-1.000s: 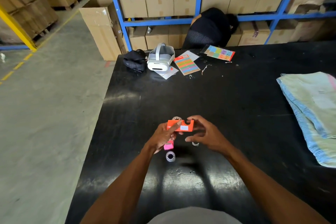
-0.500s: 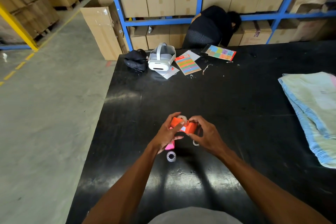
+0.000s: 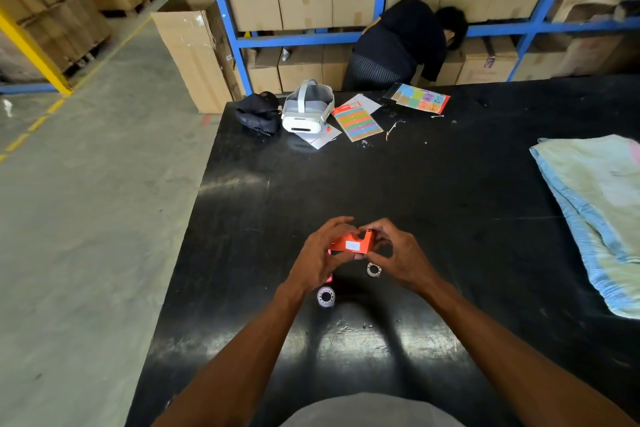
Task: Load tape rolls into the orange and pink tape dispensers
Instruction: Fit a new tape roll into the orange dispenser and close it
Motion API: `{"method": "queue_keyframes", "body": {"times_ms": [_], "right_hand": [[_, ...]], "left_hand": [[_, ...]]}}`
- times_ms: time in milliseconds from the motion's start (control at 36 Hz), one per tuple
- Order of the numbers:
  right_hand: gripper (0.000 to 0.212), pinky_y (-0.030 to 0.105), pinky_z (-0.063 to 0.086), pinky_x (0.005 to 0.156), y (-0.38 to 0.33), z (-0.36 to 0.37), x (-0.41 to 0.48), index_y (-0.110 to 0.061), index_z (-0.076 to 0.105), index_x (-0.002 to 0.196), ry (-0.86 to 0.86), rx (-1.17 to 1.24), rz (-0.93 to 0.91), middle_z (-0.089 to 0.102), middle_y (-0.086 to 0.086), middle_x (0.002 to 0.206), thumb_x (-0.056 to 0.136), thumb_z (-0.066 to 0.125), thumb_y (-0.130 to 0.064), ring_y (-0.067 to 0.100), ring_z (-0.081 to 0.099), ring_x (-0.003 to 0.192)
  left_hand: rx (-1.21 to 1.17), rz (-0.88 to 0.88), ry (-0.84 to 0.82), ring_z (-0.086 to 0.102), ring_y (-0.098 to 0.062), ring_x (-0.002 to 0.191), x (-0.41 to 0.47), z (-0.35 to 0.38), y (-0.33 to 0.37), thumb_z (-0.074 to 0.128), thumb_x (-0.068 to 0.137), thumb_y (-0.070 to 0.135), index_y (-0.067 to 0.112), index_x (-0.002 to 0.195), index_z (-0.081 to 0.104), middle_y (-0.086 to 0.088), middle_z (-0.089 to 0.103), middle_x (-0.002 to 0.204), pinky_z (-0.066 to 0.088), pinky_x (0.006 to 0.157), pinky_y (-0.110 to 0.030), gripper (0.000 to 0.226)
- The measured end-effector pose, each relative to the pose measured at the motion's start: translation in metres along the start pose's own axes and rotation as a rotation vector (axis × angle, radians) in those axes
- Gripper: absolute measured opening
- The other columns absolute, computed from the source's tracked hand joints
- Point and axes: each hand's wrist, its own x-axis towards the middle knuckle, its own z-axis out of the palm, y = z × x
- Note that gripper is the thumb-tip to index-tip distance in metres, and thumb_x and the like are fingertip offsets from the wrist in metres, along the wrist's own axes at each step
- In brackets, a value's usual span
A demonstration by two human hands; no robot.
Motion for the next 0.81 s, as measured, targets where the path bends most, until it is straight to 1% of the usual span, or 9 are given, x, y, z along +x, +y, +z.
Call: {"method": "queue_keyframes", "body": {"times_ms": [56,194,306,389,500,583,667,806], "right_hand": [[0.045,0.023,0.057,0.088,0.0,-0.0005,0.0006,-0.018,0.06,0.116,-0.007,0.004,0.007,0.07,-0.003,0.109,0.077,0.078,-0.005,0.007,0.07,0.097],[0.045,0.024,0.057,0.091,-0.001,0.0002,0.0008,-0.018,0.06,0.117,-0.026,0.013,0.016,0.071,-0.003,0.109,0.077,0.08,-0.007,0.006,0.07,0.099],[0.042,0.027,0.058,0.09,-0.0013,-0.0011,0.0019,-0.016,0.061,0.111,-0.019,0.026,0.024,0.071,-0.002,0.105,0.075,0.081,-0.006,0.01,0.071,0.097],[0.041,0.025,0.058,0.088,-0.0012,-0.0036,0.0014,-0.018,0.059,0.105,-0.023,0.044,0.049,0.071,-0.004,0.102,0.074,0.083,-0.008,0.008,0.071,0.094],[0.043,0.025,0.058,0.087,-0.0016,-0.0047,0.0021,-0.016,0.059,0.106,-0.02,0.094,0.074,0.07,-0.003,0.103,0.073,0.083,-0.005,0.01,0.071,0.093],[0.043,0.027,0.059,0.086,-0.0018,-0.0056,0.0033,-0.016,0.058,0.106,-0.027,0.135,0.089,0.07,-0.001,0.104,0.073,0.081,-0.002,0.011,0.072,0.093],[0.042,0.03,0.06,0.086,-0.0022,-0.0068,0.0041,-0.018,0.057,0.106,-0.056,0.164,0.115,0.07,-0.001,0.104,0.073,0.08,-0.003,0.013,0.073,0.094],[0.041,0.031,0.061,0.085,-0.0022,-0.0067,0.0039,-0.019,0.057,0.105,-0.088,0.199,0.142,0.071,0.0,0.106,0.074,0.08,-0.003,0.013,0.073,0.097]], "left_hand": [[0.007,0.006,-0.009,0.058,-0.006,0.122,-0.0001,-0.0006,0.0,0.082,0.083,0.029,0.019,0.122,0.069,0.004,0.059,0.137,0.044,0.099,-0.012,0.042],[-0.02,0.005,-0.022,0.06,-0.009,0.115,-0.0005,-0.0017,-0.0006,0.085,0.08,0.028,0.016,0.117,0.068,0.004,0.061,0.128,0.044,0.095,-0.012,0.042],[-0.065,-0.01,0.004,0.062,-0.014,0.114,-0.001,0.0,-0.0013,0.087,0.078,0.027,0.014,0.115,0.068,0.003,0.064,0.124,0.046,0.095,-0.014,0.043],[-0.061,0.006,-0.004,0.062,-0.015,0.112,-0.0004,0.0007,-0.0028,0.086,0.079,0.027,0.013,0.116,0.067,0.001,0.064,0.123,0.047,0.095,-0.016,0.044],[-0.075,0.03,-0.014,0.062,-0.018,0.109,0.0019,0.001,-0.0008,0.086,0.08,0.027,0.014,0.114,0.064,0.002,0.062,0.121,0.049,0.092,-0.02,0.043],[-0.091,0.026,-0.023,0.062,-0.019,0.106,0.0032,0.0014,0.0012,0.086,0.08,0.026,0.015,0.113,0.062,0.002,0.061,0.118,0.049,0.089,-0.02,0.042],[-0.096,0.03,-0.035,0.061,-0.018,0.105,0.0019,0.0024,0.0006,0.085,0.081,0.025,0.016,0.113,0.061,0.003,0.06,0.118,0.049,0.088,-0.021,0.041],[-0.083,0.038,-0.061,0.06,-0.019,0.103,-0.0006,0.0018,0.002,0.081,0.084,0.026,0.015,0.113,0.059,0.001,0.058,0.117,0.052,0.086,-0.029,0.039]]}}
